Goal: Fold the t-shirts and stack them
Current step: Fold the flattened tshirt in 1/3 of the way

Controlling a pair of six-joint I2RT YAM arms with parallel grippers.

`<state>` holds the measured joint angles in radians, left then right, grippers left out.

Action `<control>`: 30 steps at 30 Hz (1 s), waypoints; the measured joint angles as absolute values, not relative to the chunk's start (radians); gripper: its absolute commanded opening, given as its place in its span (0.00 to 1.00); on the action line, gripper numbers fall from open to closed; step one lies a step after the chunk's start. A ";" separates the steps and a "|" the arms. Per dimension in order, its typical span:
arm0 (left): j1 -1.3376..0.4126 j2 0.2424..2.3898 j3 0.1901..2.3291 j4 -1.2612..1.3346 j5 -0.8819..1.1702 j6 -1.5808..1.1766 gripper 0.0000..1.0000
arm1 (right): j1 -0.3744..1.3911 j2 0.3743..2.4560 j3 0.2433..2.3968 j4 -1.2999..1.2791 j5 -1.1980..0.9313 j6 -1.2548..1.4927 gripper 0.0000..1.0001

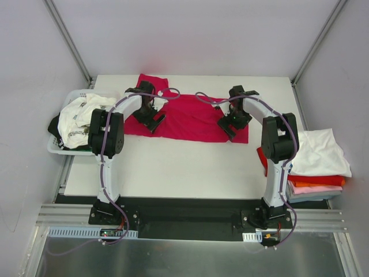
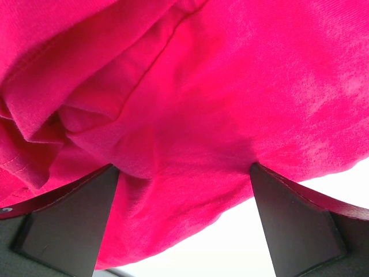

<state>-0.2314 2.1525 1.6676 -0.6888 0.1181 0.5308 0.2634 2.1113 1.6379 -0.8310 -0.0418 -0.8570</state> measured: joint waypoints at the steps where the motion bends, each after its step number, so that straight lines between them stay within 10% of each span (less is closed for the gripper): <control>1: -0.232 2.152 1.668 -0.689 0.117 0.530 0.99 | 0.263 2.111 1.637 -0.828 -0.037 -0.857 0.96; 30: -0.236 2.095 1.570 -0.651 0.124 0.488 0.99 | 0.264 2.093 1.578 -0.789 -0.027 -0.845 0.97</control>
<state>-0.2356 2.0953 1.5703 -0.6510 0.1238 0.4877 0.2642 2.0930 1.5776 -0.7891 -0.0265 -0.8448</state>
